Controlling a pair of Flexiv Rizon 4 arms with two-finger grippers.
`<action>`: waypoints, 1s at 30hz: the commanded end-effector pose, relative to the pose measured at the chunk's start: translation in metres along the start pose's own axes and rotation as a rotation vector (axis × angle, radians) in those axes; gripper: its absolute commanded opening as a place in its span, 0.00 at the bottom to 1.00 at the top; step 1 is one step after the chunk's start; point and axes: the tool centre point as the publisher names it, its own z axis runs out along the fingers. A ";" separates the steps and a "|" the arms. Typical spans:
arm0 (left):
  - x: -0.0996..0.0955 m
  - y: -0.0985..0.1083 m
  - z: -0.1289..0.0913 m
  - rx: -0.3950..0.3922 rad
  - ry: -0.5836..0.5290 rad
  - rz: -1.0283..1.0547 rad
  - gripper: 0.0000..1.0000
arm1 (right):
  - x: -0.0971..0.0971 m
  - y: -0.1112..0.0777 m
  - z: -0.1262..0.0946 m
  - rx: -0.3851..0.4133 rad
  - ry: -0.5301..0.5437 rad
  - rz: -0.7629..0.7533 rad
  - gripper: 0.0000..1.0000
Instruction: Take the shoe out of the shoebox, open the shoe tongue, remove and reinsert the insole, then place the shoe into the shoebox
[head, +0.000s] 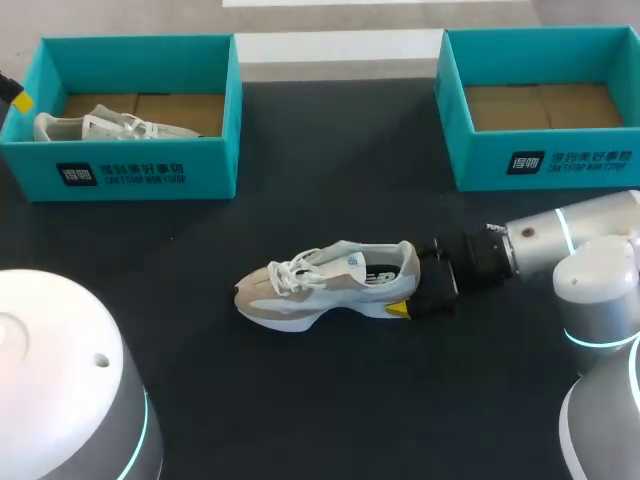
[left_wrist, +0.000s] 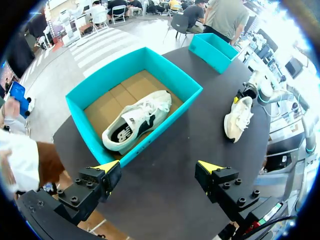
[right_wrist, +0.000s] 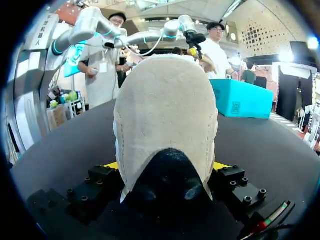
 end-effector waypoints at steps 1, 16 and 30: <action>0.000 0.001 0.000 -0.001 -0.001 0.001 1.00 | -0.002 -0.002 0.007 0.004 -0.001 0.000 0.00; 0.000 0.001 0.000 -0.001 -0.001 0.001 1.00 | -0.002 -0.002 0.007 0.004 -0.001 0.000 0.00; 0.081 -0.035 0.018 -0.005 -0.084 -0.134 1.00 | -0.002 -0.002 0.007 0.004 -0.001 0.000 0.00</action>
